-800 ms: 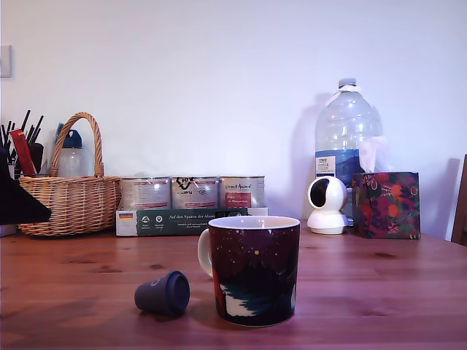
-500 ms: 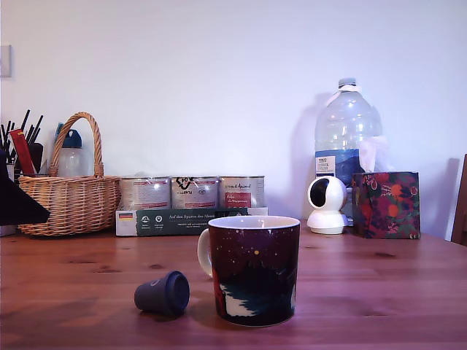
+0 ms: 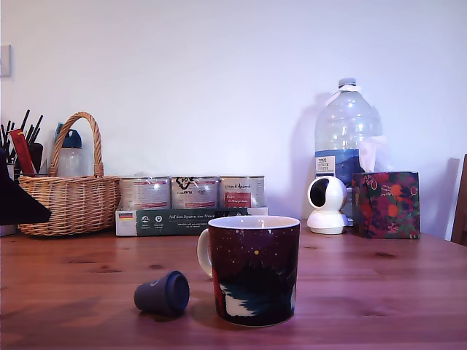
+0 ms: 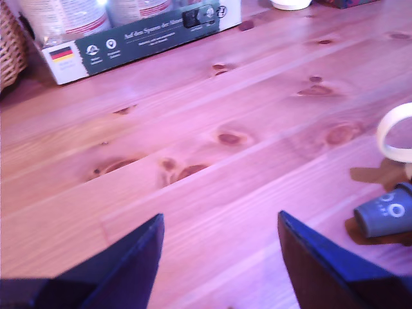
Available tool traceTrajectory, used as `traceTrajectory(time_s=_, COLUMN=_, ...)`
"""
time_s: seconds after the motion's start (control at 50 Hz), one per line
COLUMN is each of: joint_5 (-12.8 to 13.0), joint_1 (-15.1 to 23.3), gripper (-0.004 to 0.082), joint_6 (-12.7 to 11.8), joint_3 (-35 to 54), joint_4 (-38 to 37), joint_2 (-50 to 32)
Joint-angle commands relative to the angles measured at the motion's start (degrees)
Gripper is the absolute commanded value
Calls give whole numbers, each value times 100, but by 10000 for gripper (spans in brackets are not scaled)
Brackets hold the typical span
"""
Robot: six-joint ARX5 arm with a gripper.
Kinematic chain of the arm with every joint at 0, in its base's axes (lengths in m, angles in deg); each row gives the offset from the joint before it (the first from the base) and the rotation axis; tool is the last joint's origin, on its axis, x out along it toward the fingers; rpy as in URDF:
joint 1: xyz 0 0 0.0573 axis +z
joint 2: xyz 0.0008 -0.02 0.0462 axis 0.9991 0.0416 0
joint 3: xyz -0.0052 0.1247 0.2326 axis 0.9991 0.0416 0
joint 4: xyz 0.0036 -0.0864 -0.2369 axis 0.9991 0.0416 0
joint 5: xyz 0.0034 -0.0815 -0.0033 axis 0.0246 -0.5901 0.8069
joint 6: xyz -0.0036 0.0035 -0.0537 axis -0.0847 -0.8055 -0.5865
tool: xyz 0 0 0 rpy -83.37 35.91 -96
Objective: Pick up the coffee capsules from the table one by one and drop them inside the nearest coffee cup
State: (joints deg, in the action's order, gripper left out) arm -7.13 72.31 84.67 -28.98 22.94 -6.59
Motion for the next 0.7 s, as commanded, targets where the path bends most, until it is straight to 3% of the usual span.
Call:
traceTrajectory(time_s=0.0, joint_5=-138, joint_1=9, gripper=501, joint_6=-13, joint_3=50, joint_4=-90, joint_2=-44)
traceTrajectory(time_s=0.14, joint_5=-437, joint_1=-146, gripper=501, joint_6=260, joint_3=50, joint_4=-146, joint_2=-44)
traceTrajectory(time_s=0.28, joint_5=-577, joint_1=-380, gripper=501, joint_6=470, joint_3=50, joint_4=-258, joint_2=-44)
traceTrajectory(time_s=0.68, joint_5=-629, joint_1=-831, gripper=501, joint_6=579, joint_3=50, joint_4=-407, joint_2=260)
